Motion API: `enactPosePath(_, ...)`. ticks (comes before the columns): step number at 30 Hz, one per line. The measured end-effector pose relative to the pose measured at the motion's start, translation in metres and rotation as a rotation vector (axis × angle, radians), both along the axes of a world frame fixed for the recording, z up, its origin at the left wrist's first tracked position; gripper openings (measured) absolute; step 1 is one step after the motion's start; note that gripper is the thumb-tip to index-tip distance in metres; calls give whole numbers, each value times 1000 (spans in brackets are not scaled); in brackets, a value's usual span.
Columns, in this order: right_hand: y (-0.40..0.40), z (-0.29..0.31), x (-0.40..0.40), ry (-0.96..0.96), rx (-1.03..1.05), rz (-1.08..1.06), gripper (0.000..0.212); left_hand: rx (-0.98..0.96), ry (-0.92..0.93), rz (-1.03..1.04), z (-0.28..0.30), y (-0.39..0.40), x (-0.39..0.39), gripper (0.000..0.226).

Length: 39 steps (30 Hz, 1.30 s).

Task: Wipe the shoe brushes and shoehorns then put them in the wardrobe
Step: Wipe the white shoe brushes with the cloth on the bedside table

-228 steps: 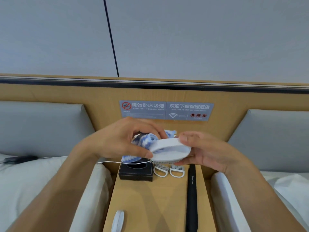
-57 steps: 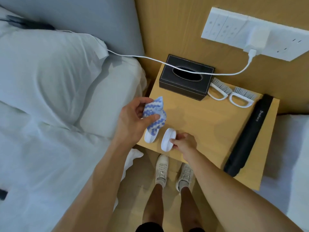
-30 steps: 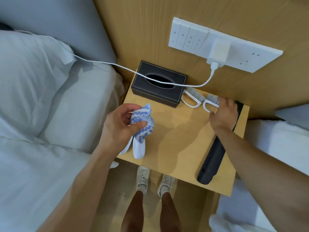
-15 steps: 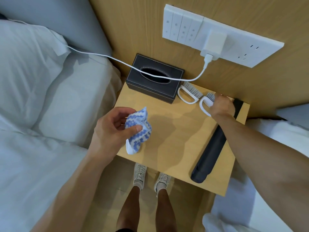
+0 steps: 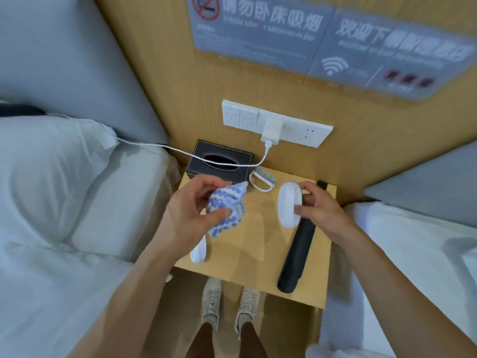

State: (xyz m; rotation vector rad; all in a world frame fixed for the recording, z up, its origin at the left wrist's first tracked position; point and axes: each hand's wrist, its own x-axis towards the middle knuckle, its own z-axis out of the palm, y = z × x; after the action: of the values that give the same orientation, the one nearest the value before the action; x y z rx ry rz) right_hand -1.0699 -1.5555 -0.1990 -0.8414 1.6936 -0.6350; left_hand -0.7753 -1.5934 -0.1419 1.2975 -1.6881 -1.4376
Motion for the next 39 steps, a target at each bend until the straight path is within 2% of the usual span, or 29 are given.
enactPosePath(8,43,115,48,-166,-246,89,49,-219,96,-164,96,8,-22,48)
enactPosePath(11,51,140,57,-175,-291,132,45,-354,89,-202,126,8,-27,46)
enactPosePath(14,56,163,62,-237,-334,124,40,-484,31,-336,148,10,-31,45)
enactPosePath(18,62,193,66,-303,-388,87,36,-531,44,-447,158,15,-29,44)
enactPosePath(25,70,216,71,-376,-427,21,26,-633,91,-318,169,23,-32,39)
enactPosePath(28,70,223,69,-421,-446,-44,27,-753,13,-309,174,33,-33,28)
enactPosePath(32,71,228,66,-449,-469,-31,41,-802,-74,-384,181,41,-26,28)
enactPosePath(35,73,229,65,-464,-458,-24,60,-782,-114,-447,187,42,-17,28)
enactPosePath(39,75,233,71,-455,-453,60,41,-760,-122,-372,192,43,-13,31)
